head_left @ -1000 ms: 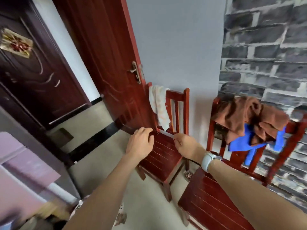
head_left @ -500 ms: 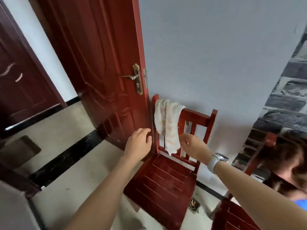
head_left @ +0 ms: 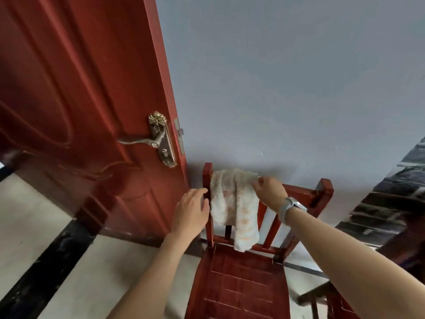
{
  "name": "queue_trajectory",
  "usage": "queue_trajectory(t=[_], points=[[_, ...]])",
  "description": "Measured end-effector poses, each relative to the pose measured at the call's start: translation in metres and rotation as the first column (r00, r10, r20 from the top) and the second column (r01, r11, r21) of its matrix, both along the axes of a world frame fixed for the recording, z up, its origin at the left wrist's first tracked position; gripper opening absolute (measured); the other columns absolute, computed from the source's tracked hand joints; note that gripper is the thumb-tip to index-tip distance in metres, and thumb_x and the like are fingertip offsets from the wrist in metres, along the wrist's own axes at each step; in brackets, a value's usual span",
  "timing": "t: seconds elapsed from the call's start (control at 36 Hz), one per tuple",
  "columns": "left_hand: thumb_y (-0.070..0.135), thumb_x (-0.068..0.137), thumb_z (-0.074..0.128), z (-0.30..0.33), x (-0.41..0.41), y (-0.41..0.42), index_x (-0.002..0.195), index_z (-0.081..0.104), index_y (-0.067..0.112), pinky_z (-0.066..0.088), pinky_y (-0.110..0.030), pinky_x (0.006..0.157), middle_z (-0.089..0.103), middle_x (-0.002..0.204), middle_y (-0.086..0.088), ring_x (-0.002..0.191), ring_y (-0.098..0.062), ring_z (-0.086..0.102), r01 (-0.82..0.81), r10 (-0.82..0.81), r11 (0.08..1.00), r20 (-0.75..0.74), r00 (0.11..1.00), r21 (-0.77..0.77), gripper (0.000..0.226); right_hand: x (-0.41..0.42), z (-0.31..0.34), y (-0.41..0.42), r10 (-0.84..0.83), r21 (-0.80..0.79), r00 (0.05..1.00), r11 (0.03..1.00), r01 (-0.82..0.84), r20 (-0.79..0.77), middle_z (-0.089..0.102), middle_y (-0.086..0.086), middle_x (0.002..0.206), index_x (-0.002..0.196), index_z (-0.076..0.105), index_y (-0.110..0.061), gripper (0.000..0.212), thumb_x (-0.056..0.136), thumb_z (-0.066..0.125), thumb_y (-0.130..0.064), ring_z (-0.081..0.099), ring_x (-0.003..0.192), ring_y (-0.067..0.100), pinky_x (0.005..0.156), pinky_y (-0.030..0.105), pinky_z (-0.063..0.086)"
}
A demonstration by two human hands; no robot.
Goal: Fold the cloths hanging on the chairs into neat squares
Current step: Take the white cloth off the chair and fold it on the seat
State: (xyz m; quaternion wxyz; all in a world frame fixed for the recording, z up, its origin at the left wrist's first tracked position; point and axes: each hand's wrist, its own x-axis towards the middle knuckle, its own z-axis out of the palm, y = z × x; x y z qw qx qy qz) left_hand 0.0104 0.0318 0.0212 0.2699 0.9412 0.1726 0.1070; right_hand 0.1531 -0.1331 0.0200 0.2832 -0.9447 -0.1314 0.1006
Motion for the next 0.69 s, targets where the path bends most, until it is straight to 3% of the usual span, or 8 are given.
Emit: queue_trajectory(t=[0.08,0.14,0.19,0.28,0.39,0.53,0.61,0.69], points=[[0.019,0.095,0.043,-0.01,0.005,0.008,0.129,0.049,0.013,0.038,-0.036,0.102,0.052,0.128,-0.004,0.12,-0.02,0.047,0.027,-0.027,1.0,-0.006,1.0,-0.017,0.035,0.004,-0.009,0.015,-0.05,-0.119,0.999,0.992,0.05,0.005,0.05,0.013,0.109,0.101,0.055,-0.007,0.033,0.089,0.047,-0.037,0.045,0.107,0.03,0.087,0.04,0.044],[0.019,0.095,0.043,-0.013,0.007,0.012,0.129,0.049,0.013,0.037,-0.033,0.102,0.052,0.129,-0.002,0.121,-0.017,0.045,0.049,-0.049,0.998,-0.011,0.999,-0.029,0.035,0.002,-0.012,0.022,-0.063,-0.151,0.997,0.986,0.07,0.048,0.047,0.011,0.121,0.114,0.05,-0.009,0.034,0.09,0.047,-0.032,0.042,0.115,0.031,0.088,0.041,0.044],[0.018,0.095,0.043,-0.014,0.009,0.013,0.129,0.048,0.013,0.035,-0.03,0.103,0.051,0.129,-0.002,0.122,-0.017,0.044,0.067,-0.067,0.997,-0.006,0.998,-0.038,0.035,0.0,-0.014,0.024,-0.079,-0.09,0.993,0.992,0.087,0.087,0.05,0.012,0.116,0.11,0.05,-0.007,0.025,0.09,0.044,-0.022,0.045,0.11,0.032,0.085,0.04,0.043],[0.017,0.093,0.047,-0.011,0.014,0.01,0.128,0.049,0.011,0.035,-0.027,0.102,0.053,0.127,-0.004,0.12,-0.017,0.046,0.102,-0.101,0.994,0.029,0.995,-0.044,0.036,-0.005,-0.007,0.015,-0.119,0.202,0.993,0.973,0.114,0.014,0.057,0.01,0.093,0.102,0.048,-0.005,0.015,0.091,0.041,-0.012,0.055,0.081,0.028,0.068,0.039,0.046],[0.017,0.091,0.053,0.003,0.027,-0.004,0.127,0.05,0.01,0.036,-0.026,0.103,0.054,0.124,-0.003,0.119,-0.017,0.047,0.179,-0.173,0.983,0.125,0.977,-0.038,0.037,-0.007,0.021,-0.016,-0.006,0.406,1.0,0.914,0.014,-0.021,0.058,0.008,0.084,0.105,0.047,-0.011,0.012,0.094,0.043,-0.014,0.044,0.053,0.014,0.05,0.023,0.035],[0.027,0.088,0.057,0.04,0.051,-0.041,0.142,0.03,0.02,0.017,-0.018,0.109,0.03,0.141,0.013,0.132,-0.001,0.021,0.362,-0.352,0.932,0.199,0.914,-0.014,0.061,-0.009,0.078,-0.067,0.23,0.469,0.973,0.859,-0.207,0.01,0.063,0.004,0.079,0.087,0.059,-0.025,0.019,0.093,0.048,-0.012,0.053,0.069,0.018,0.066,0.031,0.043],[0.032,0.086,0.061,0.065,0.064,-0.073,0.144,0.018,0.031,0.009,-0.021,0.11,0.012,0.141,0.025,0.134,0.004,0.004,0.492,-0.475,0.869,0.182,0.861,-0.059,0.072,-0.015,0.11,-0.098,0.315,0.406,0.948,0.862,-0.304,0.041,0.067,0.004,0.093,0.093,0.064,-0.014,0.017,0.092,0.049,-0.006,0.061,0.085,0.013,0.079,0.022,0.047],[0.032,0.086,0.061,0.086,0.073,-0.105,0.135,0.036,0.04,0.017,-0.021,0.107,0.018,0.127,0.044,0.132,0.008,0.011,0.58,-0.572,0.778,0.108,0.813,-0.24,0.056,-0.023,0.133,-0.128,0.322,0.365,0.943,0.87,-0.331,0.087,0.068,0.009,0.091,0.095,0.064,-0.007,0.015,0.092,0.049,-0.003,0.061,0.079,0.015,0.077,0.026,0.048]])
